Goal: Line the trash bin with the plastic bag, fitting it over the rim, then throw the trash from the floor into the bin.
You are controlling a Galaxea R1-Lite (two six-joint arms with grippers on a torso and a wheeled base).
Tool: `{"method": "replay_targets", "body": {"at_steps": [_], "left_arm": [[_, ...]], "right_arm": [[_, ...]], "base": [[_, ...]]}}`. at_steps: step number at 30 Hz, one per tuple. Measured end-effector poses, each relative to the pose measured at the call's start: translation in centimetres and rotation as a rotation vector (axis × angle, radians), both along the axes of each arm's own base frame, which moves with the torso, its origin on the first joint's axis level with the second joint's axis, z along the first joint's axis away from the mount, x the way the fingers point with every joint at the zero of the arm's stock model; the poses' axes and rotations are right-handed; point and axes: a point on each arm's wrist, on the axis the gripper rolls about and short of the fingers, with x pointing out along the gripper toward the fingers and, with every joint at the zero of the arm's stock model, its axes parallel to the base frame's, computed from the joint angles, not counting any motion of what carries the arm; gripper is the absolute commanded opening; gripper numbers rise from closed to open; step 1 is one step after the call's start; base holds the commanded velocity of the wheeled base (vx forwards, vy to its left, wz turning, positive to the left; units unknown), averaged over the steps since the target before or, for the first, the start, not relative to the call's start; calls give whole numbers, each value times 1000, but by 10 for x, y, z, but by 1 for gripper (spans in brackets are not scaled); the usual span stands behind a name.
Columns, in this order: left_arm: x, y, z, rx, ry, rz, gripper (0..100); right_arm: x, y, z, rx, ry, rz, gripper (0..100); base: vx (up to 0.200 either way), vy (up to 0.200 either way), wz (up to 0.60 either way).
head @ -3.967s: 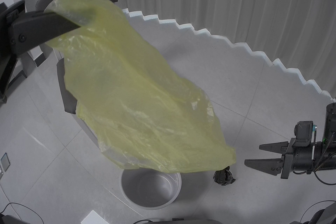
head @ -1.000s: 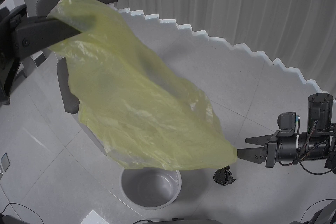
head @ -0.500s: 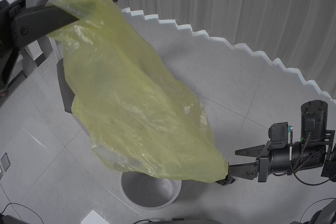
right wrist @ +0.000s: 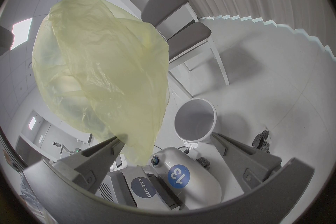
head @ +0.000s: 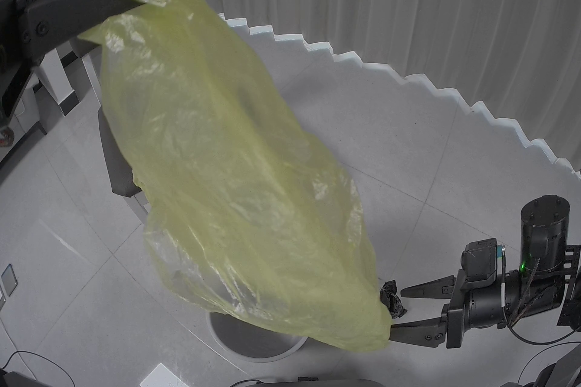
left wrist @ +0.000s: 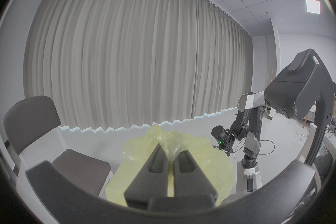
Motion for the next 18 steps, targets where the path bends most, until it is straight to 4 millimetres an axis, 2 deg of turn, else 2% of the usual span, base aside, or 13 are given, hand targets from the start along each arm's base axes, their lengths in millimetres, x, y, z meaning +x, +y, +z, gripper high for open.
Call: {"method": "replay_targets", "body": {"at_steps": [15,16,18], "left_arm": [[0,-1,0,-15,26,-3,0],[0,-1,0,-15,27,-3,0],[1,-1,-1,-13,29,-1,0]], "right_arm": [[15,21,-5,21,-65,-6,100],[15,21,-6,16,-62,-6,0],[15,21,-8,12,-60,-6,0]], "base": [[0,0,0],[0,0,0],[0,0,0]]}}
